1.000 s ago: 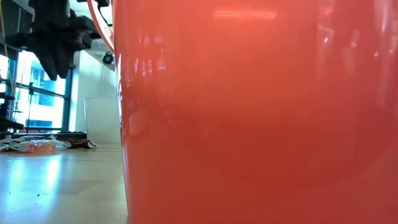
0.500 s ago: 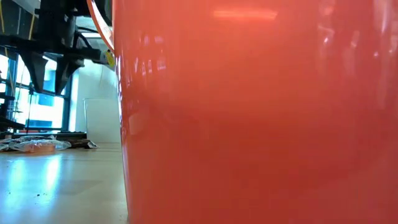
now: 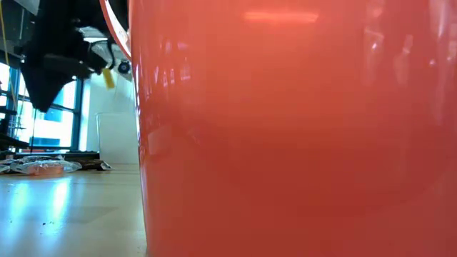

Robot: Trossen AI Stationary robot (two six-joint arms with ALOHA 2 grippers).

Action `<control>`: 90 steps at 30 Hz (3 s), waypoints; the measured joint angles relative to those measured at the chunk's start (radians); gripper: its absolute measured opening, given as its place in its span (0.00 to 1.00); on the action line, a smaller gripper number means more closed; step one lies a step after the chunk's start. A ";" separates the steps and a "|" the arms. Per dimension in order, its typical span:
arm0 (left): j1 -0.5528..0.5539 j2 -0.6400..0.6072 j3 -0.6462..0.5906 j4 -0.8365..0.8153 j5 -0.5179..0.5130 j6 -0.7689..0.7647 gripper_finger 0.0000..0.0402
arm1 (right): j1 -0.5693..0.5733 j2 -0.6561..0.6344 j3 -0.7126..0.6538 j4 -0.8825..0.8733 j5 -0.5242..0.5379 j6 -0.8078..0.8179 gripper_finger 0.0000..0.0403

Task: Organize candy in baskets
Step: Put the red gummy into the white bucket

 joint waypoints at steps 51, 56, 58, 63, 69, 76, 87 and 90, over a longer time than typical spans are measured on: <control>0.280 0.326 -0.007 0.175 0.065 0.619 0.33 | 0.000 0.000 0.000 0.000 0.000 0.000 0.34; 0.317 0.325 -0.010 0.172 0.058 0.645 0.33 | 0.000 0.000 0.000 0.000 0.000 0.000 0.34; 0.328 0.325 -0.021 0.176 0.059 0.656 0.33 | 0.000 0.000 0.000 0.000 0.000 0.000 0.34; 0.348 0.325 -0.056 0.197 0.088 0.677 0.33 | 0.000 0.000 0.000 0.000 0.000 0.000 0.34; 0.348 0.325 -0.112 0.252 0.099 0.678 0.33 | 0.000 0.000 0.000 0.000 0.000 0.000 0.34; 0.372 0.336 -0.164 0.324 0.106 0.671 0.33 | 0.000 0.000 0.000 0.000 0.000 0.000 0.34; 0.392 0.397 -0.170 0.382 -0.012 0.544 0.33 | 0.000 0.000 0.000 0.000 0.000 0.000 0.34; 0.390 0.401 -0.170 0.382 -0.017 0.544 0.32 | 0.000 0.000 0.000 0.000 0.000 0.000 0.34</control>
